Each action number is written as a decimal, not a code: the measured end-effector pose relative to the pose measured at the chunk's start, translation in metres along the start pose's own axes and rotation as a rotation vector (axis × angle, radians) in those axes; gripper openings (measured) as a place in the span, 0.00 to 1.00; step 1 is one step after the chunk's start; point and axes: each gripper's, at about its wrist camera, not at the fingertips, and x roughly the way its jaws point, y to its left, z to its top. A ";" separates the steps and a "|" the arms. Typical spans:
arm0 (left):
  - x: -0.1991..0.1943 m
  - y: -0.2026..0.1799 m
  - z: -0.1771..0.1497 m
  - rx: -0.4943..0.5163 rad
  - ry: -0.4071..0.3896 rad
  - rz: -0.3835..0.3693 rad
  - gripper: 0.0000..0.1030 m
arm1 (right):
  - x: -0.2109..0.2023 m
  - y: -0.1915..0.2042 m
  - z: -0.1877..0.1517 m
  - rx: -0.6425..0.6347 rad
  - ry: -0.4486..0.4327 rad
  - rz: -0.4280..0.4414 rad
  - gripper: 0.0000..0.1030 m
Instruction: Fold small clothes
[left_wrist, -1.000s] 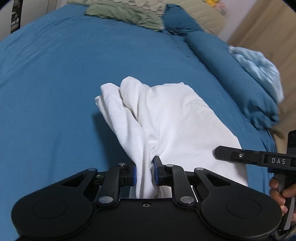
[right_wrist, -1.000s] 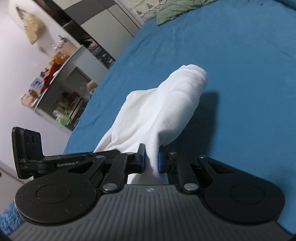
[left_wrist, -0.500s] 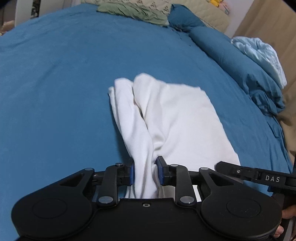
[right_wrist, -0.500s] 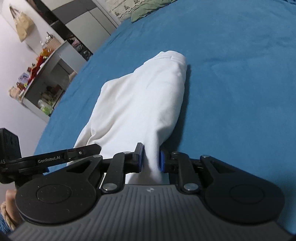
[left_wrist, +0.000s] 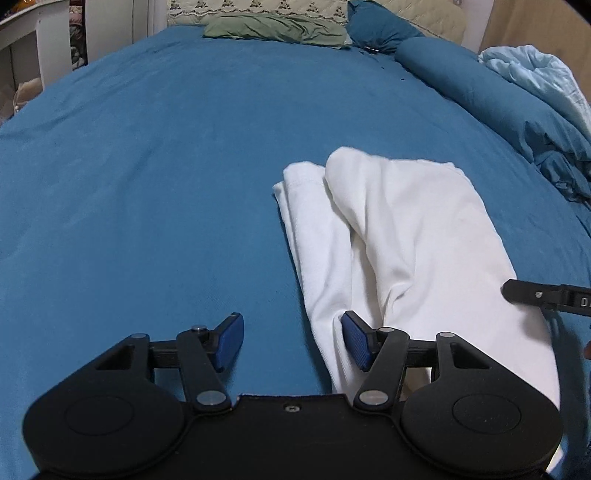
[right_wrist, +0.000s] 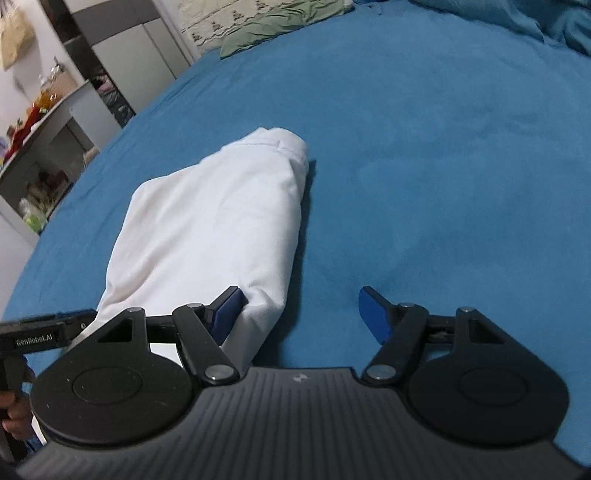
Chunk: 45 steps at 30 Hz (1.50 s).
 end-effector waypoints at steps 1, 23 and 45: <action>-0.007 -0.001 0.003 -0.002 -0.009 0.007 0.60 | -0.006 0.001 0.002 -0.002 -0.005 0.000 0.84; -0.243 -0.063 -0.046 0.069 -0.191 0.217 1.00 | -0.242 0.127 -0.029 -0.129 -0.079 -0.278 1.00; -0.251 -0.080 -0.082 0.120 -0.186 0.220 1.00 | -0.257 0.119 -0.078 -0.123 -0.012 -0.302 1.00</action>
